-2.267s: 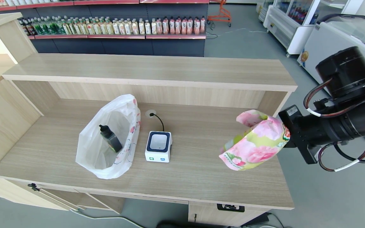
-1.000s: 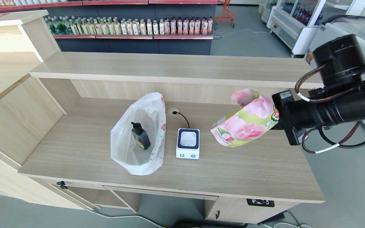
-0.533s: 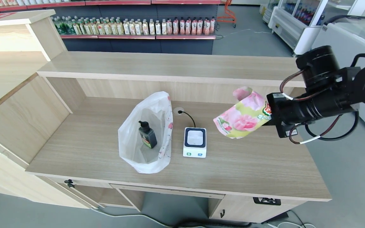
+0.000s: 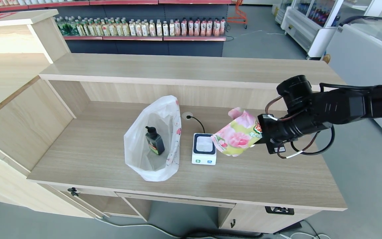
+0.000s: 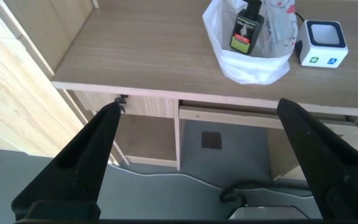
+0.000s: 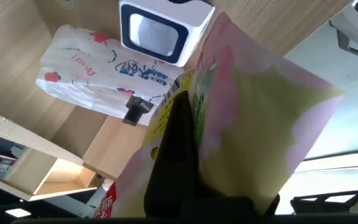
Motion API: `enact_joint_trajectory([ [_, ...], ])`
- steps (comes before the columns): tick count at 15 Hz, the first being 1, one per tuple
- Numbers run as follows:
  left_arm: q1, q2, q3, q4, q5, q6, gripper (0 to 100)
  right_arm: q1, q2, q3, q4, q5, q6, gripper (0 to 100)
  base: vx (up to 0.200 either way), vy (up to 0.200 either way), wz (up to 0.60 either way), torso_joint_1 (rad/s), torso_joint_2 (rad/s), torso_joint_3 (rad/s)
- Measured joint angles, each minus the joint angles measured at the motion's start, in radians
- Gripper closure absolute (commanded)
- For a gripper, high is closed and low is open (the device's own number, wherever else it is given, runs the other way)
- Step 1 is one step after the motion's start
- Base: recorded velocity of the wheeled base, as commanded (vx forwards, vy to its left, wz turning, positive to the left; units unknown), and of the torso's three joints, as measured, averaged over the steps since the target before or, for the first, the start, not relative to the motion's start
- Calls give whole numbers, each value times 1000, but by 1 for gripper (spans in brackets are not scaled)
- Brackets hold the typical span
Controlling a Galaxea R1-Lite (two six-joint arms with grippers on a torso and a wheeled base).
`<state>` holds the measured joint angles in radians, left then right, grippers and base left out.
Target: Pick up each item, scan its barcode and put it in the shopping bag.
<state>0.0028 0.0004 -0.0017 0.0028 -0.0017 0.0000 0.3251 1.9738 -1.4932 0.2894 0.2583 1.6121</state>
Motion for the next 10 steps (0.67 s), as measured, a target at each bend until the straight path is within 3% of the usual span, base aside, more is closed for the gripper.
enact_joint_trajectory([
  [10, 0, 0, 0, 0, 0, 1, 0, 11, 165, -164, -11, 22, 59, 100, 0, 0, 0, 0, 0, 0],
])
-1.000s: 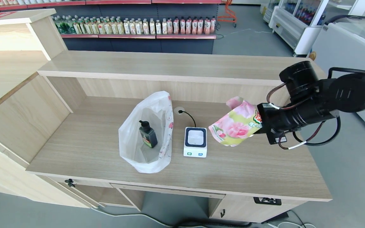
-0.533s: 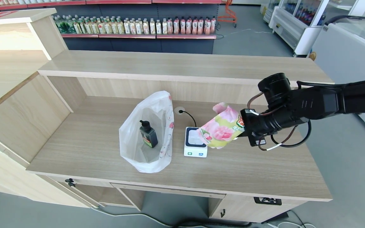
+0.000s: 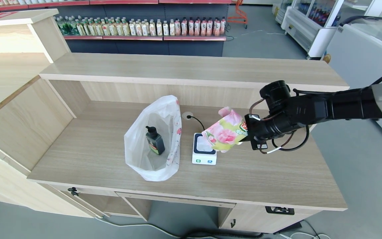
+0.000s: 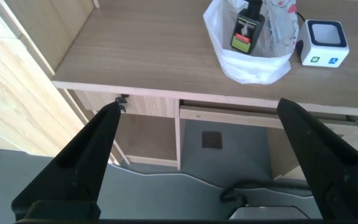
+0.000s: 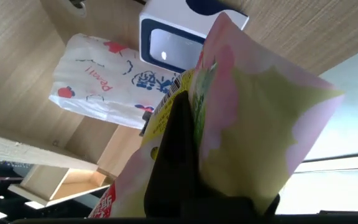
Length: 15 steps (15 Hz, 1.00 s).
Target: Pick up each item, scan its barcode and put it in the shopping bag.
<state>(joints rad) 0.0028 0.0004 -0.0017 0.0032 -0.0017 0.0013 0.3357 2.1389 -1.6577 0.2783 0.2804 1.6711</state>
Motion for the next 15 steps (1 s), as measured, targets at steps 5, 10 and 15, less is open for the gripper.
enact_joint_trajectory([
  [5, 0, 0, 0, 0, 0, 0, 0, 15, 60, -54, -2, 2, 16, 100, 0, 0, 0, 0, 0, 0],
  [10, 0, 0, 0, 0, 0, 0, 0, 63, 123, -131, 0, 10, 32, 100, 0, 0, 0, 0, 0, 0],
  [15, 0, 0, 0, 0, 0, 2, 0, 94, 178, -179, 1, 6, 32, 100, 0, 0, 0, 0, 0, 0],
])
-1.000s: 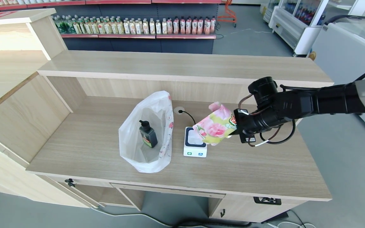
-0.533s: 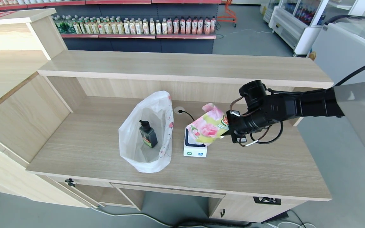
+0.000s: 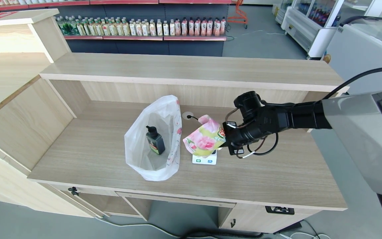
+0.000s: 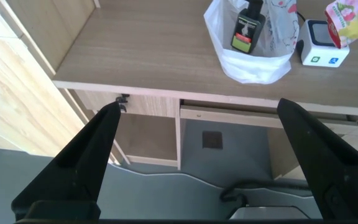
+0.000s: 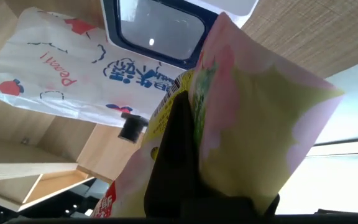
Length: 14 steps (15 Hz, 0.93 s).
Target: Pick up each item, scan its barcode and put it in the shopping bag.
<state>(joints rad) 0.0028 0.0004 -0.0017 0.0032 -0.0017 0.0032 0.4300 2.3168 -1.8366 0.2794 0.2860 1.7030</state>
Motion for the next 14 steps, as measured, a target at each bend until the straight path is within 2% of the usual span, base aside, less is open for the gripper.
enact_joint_trajectory([
  [9, 0, 0, 0, 0, 0, 0, 0, 6, 80, -111, 7, -14, -1, 100, 0, 0, 0, 0, 0, 0],
  [14, 0, 0, 0, 0, 0, 0, 0, 7, 75, -121, 8, -14, -2, 100, 0, 0, 0, 0, 0, 0],
])
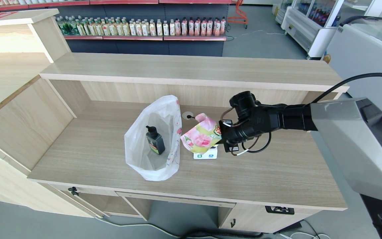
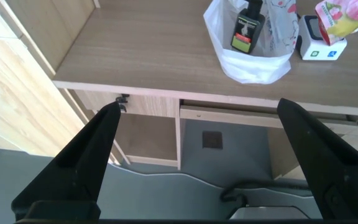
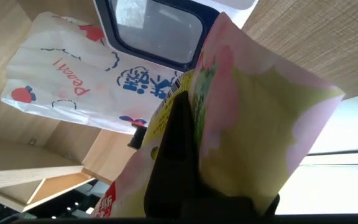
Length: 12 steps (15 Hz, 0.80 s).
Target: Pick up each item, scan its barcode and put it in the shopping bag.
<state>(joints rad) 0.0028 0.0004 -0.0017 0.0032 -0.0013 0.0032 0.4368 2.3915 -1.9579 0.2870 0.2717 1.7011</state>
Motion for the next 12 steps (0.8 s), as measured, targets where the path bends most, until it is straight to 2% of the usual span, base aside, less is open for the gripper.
enact_joint_trajectory([
  [12, 0, 0, 0, 0, 0, 0, 0, -19, -19, -19, -1, 2, -5, 100, 0, 0, 0, 0, 0, 0],
])
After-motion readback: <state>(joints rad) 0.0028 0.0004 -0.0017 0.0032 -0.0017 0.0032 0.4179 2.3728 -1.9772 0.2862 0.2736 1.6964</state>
